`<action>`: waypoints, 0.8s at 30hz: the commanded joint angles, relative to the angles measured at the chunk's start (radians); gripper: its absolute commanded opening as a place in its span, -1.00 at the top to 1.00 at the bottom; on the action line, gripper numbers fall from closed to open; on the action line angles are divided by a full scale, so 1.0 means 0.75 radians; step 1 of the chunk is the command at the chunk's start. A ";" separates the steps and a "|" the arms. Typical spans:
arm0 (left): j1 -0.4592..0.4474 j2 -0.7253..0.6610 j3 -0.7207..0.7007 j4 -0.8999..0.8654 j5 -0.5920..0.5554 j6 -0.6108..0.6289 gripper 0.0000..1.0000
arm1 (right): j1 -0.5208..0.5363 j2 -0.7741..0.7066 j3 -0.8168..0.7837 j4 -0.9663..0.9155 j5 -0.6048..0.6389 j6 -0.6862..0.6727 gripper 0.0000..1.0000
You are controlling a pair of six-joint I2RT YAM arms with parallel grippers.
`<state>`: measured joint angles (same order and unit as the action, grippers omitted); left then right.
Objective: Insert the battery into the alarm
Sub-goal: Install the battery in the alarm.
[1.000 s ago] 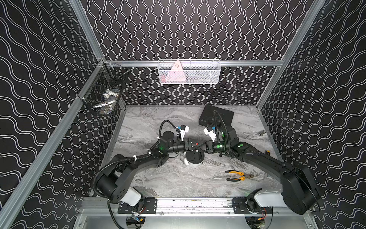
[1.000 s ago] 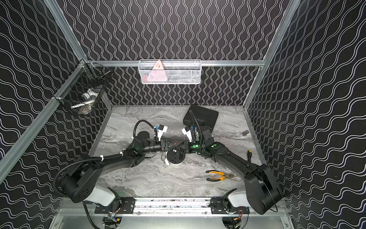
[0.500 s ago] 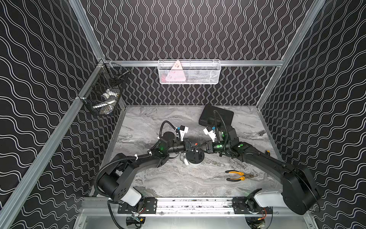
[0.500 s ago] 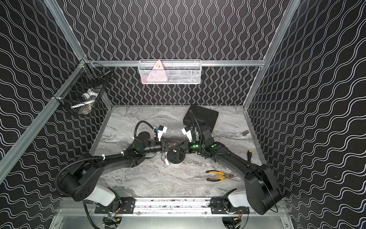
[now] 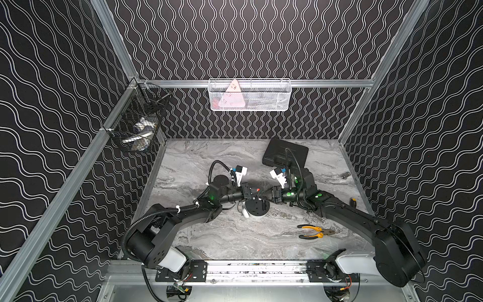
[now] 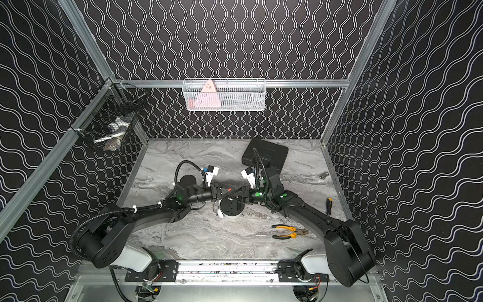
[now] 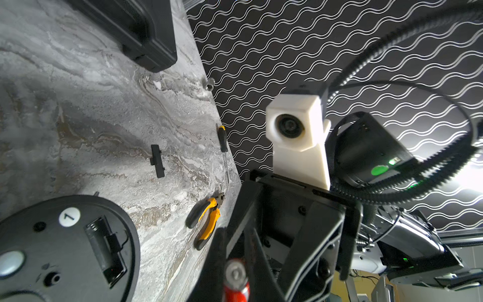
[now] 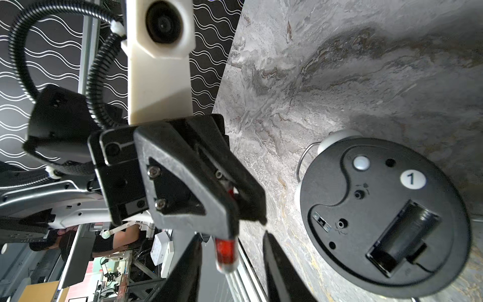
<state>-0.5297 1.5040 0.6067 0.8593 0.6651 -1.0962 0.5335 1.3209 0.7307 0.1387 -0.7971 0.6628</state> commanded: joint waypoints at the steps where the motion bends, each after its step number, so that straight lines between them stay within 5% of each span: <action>1: 0.002 -0.008 -0.036 0.274 -0.099 0.071 1.00 | -0.001 -0.058 -0.050 0.158 0.042 0.074 0.11; 8: 0.009 0.024 -0.041 0.441 -0.170 0.320 1.00 | -0.051 -0.166 -0.166 0.338 0.121 0.069 -0.02; 14: 0.010 -0.028 0.018 0.248 -0.123 0.476 1.00 | -0.059 -0.131 -0.175 0.417 0.100 -0.054 0.00; 24: 0.017 0.060 0.039 0.417 -0.057 0.262 1.00 | -0.033 0.019 -0.032 0.462 -0.152 -0.161 0.11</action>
<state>-0.5213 1.5276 0.6247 1.0683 0.5846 -0.8246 0.5030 1.3220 0.6872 0.4351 -0.8474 0.5808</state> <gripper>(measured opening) 0.130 0.449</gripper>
